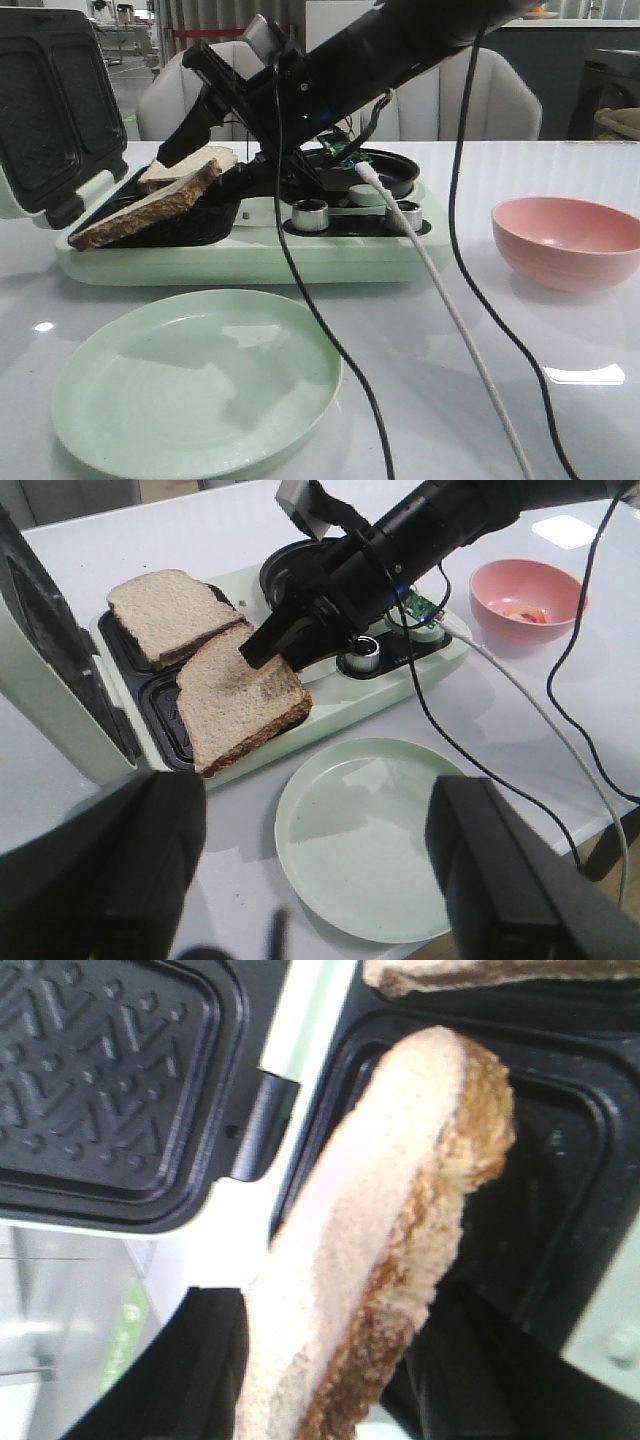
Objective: Make breakfast with bread and shrimp
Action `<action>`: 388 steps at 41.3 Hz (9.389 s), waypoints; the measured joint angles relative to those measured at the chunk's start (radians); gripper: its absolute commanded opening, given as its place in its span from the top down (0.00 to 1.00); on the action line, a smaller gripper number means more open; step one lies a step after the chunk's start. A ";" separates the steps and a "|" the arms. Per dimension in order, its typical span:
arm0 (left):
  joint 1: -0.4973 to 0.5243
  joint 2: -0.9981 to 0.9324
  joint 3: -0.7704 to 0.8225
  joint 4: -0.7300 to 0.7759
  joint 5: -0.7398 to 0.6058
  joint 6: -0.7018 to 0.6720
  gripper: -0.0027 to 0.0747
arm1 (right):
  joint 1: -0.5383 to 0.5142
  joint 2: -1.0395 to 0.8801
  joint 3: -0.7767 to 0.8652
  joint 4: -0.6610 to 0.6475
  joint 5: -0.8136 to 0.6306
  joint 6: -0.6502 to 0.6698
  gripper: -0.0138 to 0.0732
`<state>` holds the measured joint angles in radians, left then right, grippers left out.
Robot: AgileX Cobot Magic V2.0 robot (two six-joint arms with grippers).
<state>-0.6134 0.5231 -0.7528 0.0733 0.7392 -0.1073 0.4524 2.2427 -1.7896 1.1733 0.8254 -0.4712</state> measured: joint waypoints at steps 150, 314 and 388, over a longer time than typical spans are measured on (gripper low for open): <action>0.785 0.663 -0.440 -0.237 0.077 0.329 0.77 | -0.002 -1.544 0.928 -1.059 0.044 0.360 0.30; 0.025 0.456 -0.271 -0.144 0.117 0.200 0.84 | -0.002 -1.544 0.928 -1.059 0.044 0.362 0.30; 0.025 0.196 -0.028 -0.048 0.044 0.072 0.84 | -0.613 -0.773 0.686 -0.868 -0.015 0.143 0.30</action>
<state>-0.5887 0.7194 -0.7810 0.0249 0.7835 -0.0354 -0.1610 1.4692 -1.1034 0.3050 0.8105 -0.3282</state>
